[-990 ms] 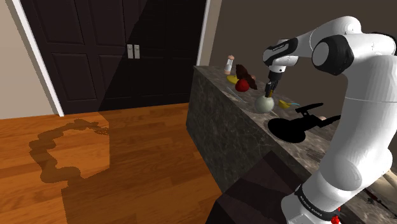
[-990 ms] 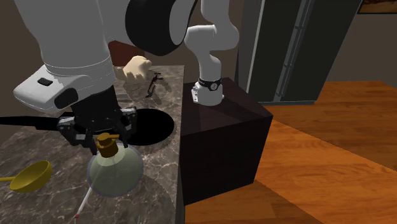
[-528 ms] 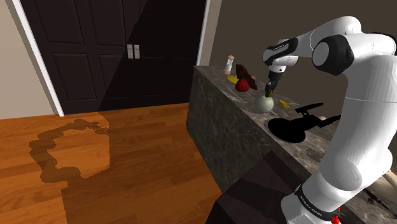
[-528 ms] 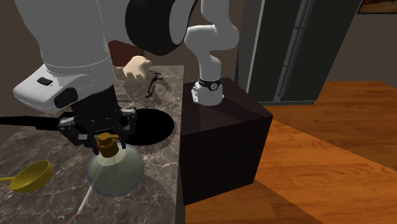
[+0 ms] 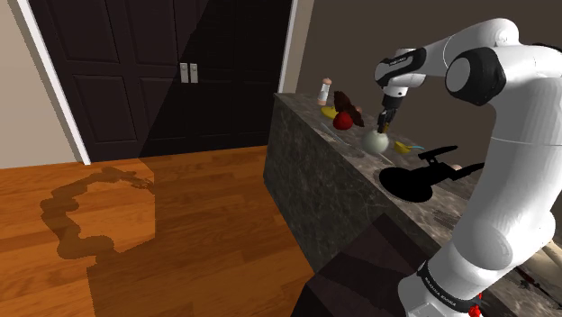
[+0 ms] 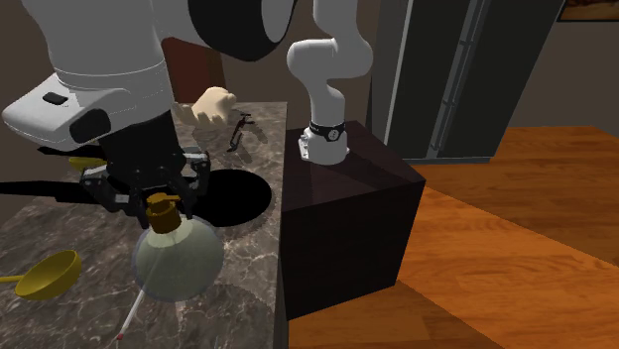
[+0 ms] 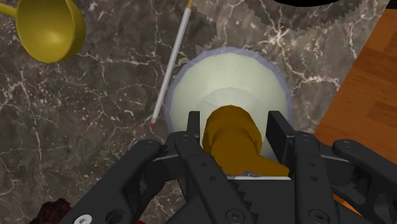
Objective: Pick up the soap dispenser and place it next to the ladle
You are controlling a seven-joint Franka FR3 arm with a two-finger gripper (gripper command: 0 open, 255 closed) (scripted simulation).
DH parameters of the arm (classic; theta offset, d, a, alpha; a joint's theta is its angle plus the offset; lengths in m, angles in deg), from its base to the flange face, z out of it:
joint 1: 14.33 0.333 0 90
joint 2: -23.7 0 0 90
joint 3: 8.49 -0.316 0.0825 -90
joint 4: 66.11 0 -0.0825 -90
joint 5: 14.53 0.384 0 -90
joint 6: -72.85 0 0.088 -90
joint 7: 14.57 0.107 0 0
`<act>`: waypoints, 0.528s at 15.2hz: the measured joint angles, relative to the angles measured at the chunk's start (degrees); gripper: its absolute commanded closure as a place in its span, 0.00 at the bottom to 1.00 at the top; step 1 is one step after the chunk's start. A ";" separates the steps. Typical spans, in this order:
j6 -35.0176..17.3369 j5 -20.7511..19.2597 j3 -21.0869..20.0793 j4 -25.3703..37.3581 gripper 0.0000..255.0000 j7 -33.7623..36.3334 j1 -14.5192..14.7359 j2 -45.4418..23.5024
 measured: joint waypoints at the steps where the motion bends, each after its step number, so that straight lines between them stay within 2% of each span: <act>1: 0.91 -0.02 0.04 0.92 1.00 -0.07 -0.09 0.00; 8: 5.64 -0.71 0.41 4.43 1.00 -0.01 0.00 1.38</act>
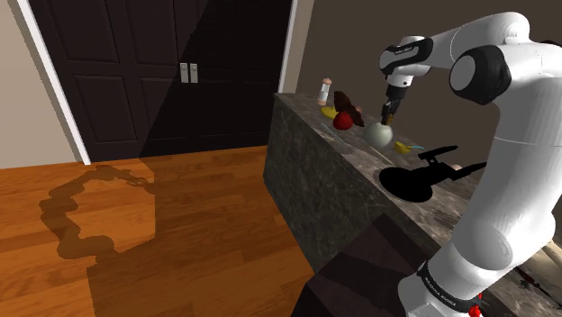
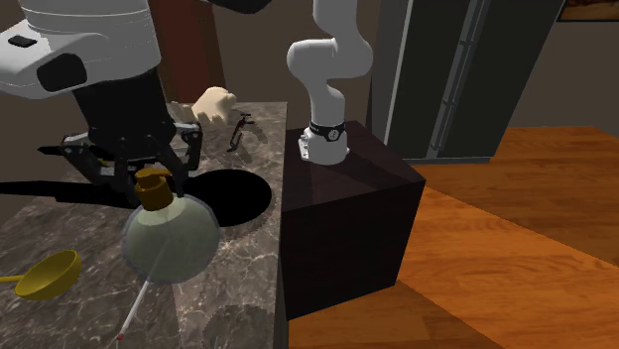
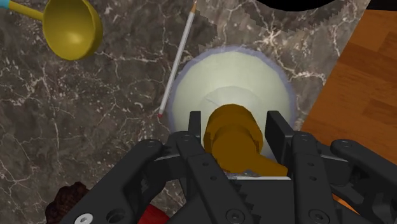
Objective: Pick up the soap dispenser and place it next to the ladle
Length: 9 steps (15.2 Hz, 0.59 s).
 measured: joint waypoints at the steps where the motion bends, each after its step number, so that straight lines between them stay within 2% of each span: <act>1: 0.76 -0.08 0.05 0.61 1.00 -0.04 -0.02 0.15; 9: 6.59 -0.42 0.28 5.91 1.00 -0.14 -0.17 0.79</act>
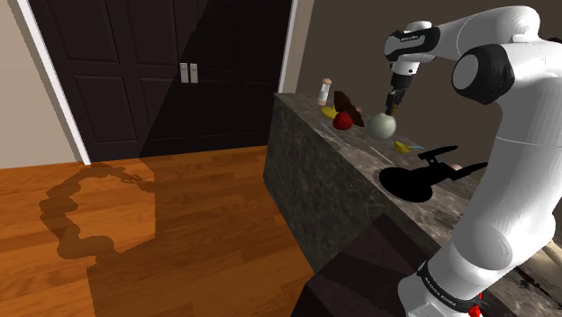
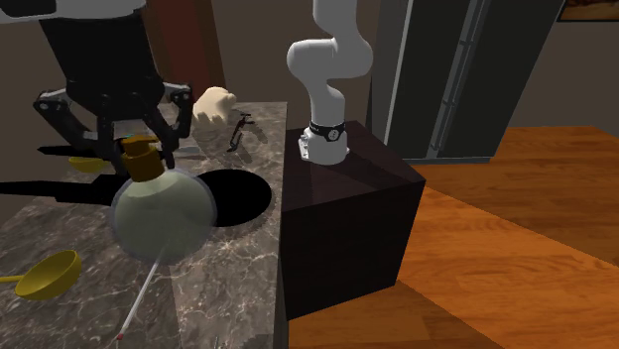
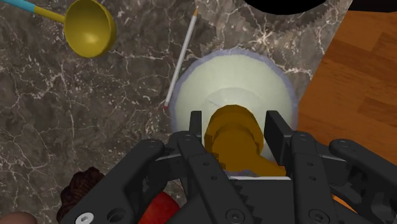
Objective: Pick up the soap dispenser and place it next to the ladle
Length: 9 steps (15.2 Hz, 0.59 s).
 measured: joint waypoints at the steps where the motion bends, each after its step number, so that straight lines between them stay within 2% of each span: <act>1: 0.93 0.05 0.02 1.05 1.00 -0.04 -0.10 -0.11; 9: 7.21 0.18 0.25 7.62 1.00 -0.65 -0.81 -0.36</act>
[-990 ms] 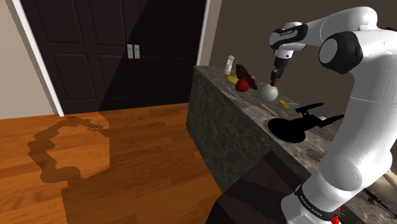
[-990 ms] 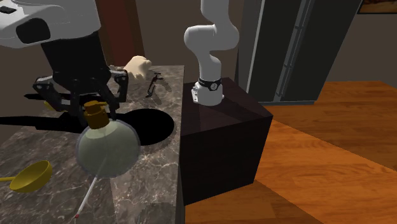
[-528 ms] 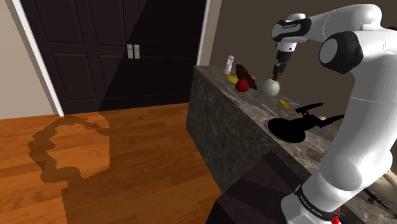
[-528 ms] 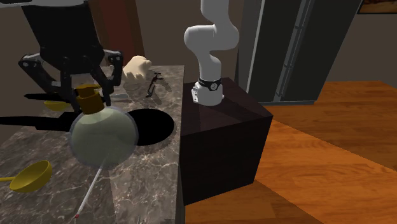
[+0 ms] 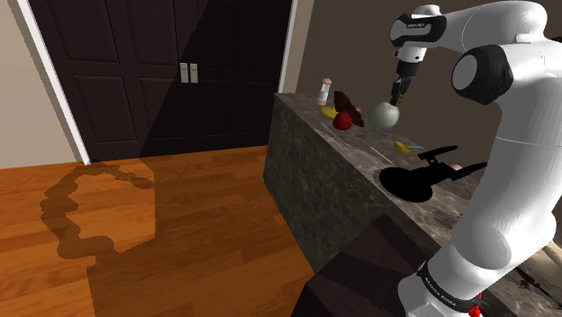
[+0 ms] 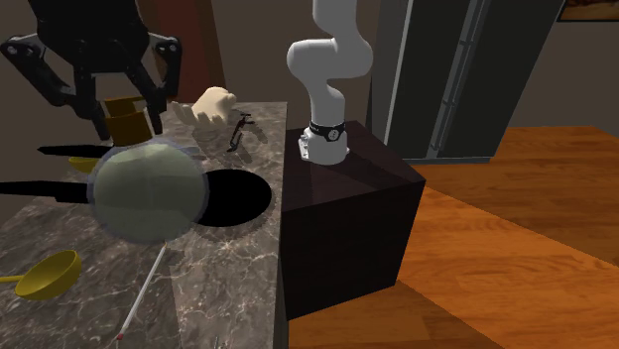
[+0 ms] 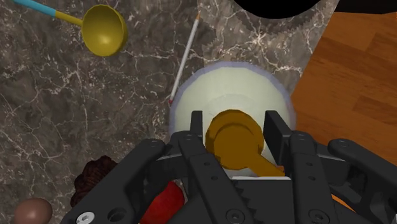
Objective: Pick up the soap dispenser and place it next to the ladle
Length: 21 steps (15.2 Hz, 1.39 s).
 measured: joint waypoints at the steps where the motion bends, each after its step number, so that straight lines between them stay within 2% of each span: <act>1: 0.97 0.19 -0.02 1.37 1.00 -0.07 -0.20 -0.42; 14: 12.91 2.27 0.07 17.47 1.00 -1.64 -3.40 -4.70; 16: 12.06 1.19 0.61 14.26 1.00 -2.51 -3.08 -2.13; 21: 7.17 -3.15 2.41 1.34 1.00 -5.04 -2.13 7.04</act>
